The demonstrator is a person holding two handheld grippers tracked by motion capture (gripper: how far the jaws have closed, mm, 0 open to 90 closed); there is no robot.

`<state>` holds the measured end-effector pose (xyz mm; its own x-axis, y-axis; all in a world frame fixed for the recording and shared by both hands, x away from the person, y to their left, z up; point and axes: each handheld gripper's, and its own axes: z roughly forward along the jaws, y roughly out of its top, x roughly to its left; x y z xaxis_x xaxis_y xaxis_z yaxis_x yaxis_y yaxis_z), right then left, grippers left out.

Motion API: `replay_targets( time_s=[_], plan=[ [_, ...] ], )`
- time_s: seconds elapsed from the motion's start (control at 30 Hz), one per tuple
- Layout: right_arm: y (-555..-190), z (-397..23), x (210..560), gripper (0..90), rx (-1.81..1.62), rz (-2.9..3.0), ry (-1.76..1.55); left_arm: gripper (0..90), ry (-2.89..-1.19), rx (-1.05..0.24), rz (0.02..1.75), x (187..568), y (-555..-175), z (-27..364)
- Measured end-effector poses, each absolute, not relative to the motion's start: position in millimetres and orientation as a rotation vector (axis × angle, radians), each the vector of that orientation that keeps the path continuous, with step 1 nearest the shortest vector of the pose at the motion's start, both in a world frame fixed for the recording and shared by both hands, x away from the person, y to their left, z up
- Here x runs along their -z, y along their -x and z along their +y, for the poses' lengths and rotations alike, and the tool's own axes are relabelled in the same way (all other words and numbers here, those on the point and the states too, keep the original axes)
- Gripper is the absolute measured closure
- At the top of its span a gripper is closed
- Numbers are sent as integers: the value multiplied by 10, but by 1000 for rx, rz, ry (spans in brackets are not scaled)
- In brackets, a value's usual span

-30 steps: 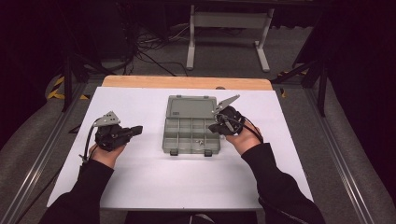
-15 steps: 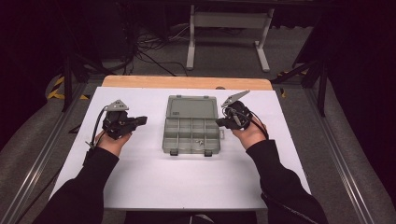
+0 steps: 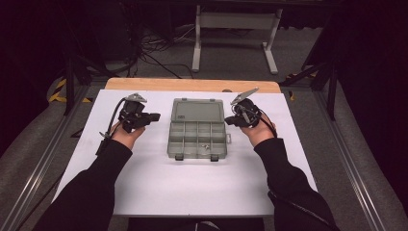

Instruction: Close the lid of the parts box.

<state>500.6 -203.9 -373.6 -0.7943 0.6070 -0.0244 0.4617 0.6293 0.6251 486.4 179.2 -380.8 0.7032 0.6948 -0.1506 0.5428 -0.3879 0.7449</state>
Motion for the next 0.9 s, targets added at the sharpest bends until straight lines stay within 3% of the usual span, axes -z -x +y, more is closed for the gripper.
replay_targets(
  time_s=[0.37, 0.9],
  plan=[
    [-5176, -2087, 3818, 900, -867, 2606, -867, 899, -2044, -251, 1047, 3834, -5146, 1688],
    [-5475, -2148, 3961, 900, -793, 2620, -903, 899, -2120, -288, 1101, 4011, -5449, 1524]
  ],
)
